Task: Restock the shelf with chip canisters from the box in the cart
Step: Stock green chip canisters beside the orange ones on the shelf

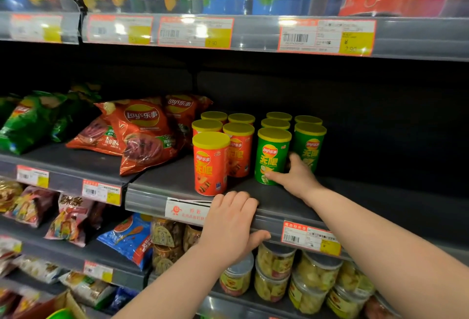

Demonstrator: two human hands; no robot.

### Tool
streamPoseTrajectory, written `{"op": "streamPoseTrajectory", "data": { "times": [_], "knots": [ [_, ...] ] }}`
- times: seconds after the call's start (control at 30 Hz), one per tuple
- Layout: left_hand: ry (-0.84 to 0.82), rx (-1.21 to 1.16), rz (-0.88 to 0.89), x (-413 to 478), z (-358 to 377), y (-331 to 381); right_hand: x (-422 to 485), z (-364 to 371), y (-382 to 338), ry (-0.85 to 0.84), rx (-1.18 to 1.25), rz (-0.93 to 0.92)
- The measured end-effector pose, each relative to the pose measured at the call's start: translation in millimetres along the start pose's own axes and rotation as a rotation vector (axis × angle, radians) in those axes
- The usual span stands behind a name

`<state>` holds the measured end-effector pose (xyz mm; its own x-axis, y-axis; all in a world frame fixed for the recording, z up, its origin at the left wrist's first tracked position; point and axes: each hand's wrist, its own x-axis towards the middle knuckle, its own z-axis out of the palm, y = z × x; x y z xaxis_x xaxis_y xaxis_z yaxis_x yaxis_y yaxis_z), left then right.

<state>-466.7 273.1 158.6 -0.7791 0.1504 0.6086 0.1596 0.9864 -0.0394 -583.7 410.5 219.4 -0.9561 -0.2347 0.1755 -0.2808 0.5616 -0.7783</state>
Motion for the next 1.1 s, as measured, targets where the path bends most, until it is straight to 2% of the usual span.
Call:
{"op": "streamPoseTrajectory", "data": {
  "times": [0.23, 0.43, 0.53, 0.6, 0.83, 0.93, 1.1],
  "knots": [
    [-0.048, 0.029, -0.016, -1, -4, 1, -3, 1, 2, -0.004, -0.126, 0.077],
    [-0.168, 0.004, -0.026, 0, -12, 0, -17, -6, -4, -0.007, -0.078, 0.148],
    [-0.192, -0.021, 0.002, -2, -17, -1, -32, -9, -8, -0.024, -0.135, 0.138],
    [-0.227, -0.031, -0.006, -5, -22, 0, -45, -11, -10, -0.055, -0.258, 0.072],
    [-0.146, -0.094, 0.008, -36, -24, -6, -104, -3, -9, -0.044, -0.712, -0.328],
    [-0.163, -0.108, 0.010, -56, -20, -9, -124, 8, -8, -0.017, -0.777, -0.526],
    [-0.231, -0.123, -0.012, -91, -14, -19, -149, 42, -1, -0.112, -0.772, -0.611]
  ]
}}
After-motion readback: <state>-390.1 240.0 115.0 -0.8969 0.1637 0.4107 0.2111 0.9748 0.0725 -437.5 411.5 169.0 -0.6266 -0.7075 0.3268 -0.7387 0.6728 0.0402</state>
